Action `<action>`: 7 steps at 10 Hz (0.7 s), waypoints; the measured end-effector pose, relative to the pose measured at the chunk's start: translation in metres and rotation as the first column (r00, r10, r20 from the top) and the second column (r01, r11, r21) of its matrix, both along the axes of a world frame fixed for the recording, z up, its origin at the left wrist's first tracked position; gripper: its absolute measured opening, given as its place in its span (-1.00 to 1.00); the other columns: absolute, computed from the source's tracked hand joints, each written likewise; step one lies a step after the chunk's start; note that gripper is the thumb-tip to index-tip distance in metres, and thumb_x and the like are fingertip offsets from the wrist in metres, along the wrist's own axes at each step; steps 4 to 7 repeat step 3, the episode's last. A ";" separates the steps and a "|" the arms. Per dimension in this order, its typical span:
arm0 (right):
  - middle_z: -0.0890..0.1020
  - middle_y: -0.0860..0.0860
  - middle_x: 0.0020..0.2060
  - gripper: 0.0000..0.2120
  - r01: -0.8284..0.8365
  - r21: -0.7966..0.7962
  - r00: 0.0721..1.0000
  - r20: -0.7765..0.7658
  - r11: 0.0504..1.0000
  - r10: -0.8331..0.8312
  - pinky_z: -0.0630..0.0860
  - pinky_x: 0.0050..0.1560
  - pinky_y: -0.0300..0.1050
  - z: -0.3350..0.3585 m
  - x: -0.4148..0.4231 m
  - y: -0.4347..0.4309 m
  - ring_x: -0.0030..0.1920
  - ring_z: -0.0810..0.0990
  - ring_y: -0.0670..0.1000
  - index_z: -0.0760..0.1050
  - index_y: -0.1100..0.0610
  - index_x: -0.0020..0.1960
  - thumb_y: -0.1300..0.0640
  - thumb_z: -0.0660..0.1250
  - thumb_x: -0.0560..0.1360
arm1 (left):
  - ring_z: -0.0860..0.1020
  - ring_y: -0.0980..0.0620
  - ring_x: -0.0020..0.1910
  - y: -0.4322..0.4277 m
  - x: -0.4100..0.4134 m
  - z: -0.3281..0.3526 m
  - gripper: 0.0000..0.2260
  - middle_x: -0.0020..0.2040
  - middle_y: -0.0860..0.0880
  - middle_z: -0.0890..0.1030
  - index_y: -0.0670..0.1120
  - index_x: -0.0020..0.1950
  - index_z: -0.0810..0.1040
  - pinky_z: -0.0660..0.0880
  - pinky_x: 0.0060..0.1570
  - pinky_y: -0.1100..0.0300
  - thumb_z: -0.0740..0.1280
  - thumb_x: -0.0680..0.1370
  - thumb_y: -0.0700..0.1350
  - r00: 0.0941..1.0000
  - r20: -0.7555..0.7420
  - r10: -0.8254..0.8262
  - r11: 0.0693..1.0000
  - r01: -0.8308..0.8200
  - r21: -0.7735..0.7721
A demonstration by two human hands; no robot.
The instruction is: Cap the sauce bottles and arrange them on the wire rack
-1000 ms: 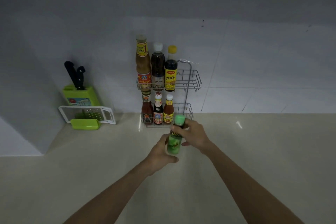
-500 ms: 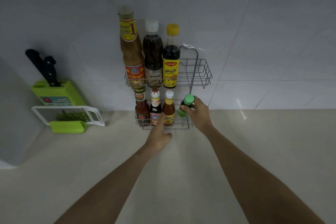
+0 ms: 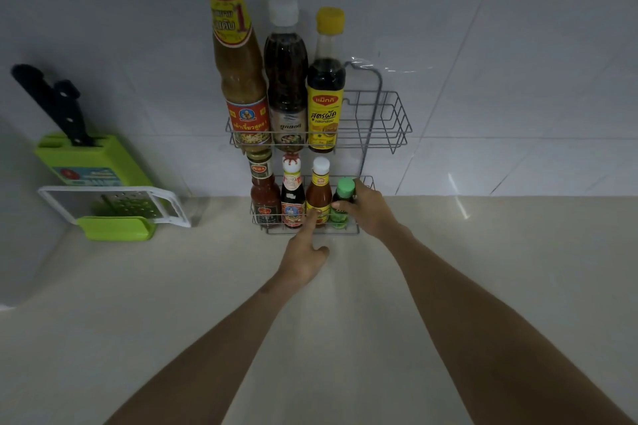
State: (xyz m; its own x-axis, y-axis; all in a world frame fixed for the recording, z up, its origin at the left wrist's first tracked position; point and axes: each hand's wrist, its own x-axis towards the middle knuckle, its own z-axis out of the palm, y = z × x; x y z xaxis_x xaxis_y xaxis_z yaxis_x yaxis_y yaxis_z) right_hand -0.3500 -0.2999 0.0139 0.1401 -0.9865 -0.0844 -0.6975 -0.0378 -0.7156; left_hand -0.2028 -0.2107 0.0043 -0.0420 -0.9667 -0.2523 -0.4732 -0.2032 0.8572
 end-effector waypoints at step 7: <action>0.35 0.25 0.38 -0.32 0.034 -0.127 0.993 -0.108 0.991 -0.048 0.23 0.43 0.19 -0.023 0.001 0.045 0.41 0.25 0.26 0.13 0.27 0.47 0.35 0.27 0.38 | 0.03 -0.04 0.57 0.011 0.015 0.011 -0.28 0.60 -0.04 -0.01 0.01 0.57 0.01 0.06 0.49 0.20 0.12 0.51 -0.46 0.992 0.097 -0.076 0.997 0.076 0.004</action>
